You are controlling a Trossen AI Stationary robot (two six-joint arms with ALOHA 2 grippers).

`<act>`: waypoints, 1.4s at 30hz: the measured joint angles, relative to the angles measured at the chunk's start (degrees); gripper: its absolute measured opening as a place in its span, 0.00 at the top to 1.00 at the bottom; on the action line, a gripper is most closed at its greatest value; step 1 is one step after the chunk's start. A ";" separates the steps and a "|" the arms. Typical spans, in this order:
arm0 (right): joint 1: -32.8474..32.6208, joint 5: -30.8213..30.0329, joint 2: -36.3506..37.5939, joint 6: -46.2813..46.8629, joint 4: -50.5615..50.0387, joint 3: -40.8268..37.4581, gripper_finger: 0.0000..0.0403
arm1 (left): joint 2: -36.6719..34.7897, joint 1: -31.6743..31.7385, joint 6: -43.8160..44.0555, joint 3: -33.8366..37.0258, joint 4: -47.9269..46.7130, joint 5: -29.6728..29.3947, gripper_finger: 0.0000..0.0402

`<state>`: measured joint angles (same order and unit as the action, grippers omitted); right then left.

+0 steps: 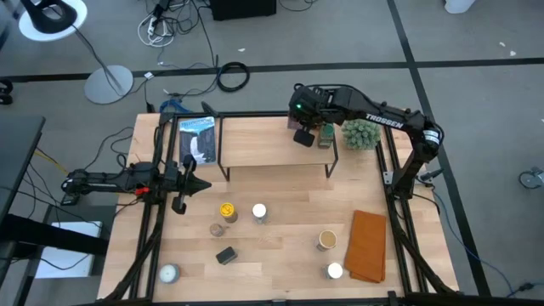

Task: Shelf spices
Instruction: Put the red seasoning can on the shelf

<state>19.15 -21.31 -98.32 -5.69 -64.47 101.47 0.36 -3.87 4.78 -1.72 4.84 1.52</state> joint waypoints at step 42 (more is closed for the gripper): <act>-1.11 1.17 -0.02 1.05 -1.39 -0.02 1.00 | 0.02 -0.01 -0.01 0.00 0.00 0.00 0.98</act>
<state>18.03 -20.14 -98.35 -4.64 -65.87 101.45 0.38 -3.88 4.78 -1.72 4.84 1.52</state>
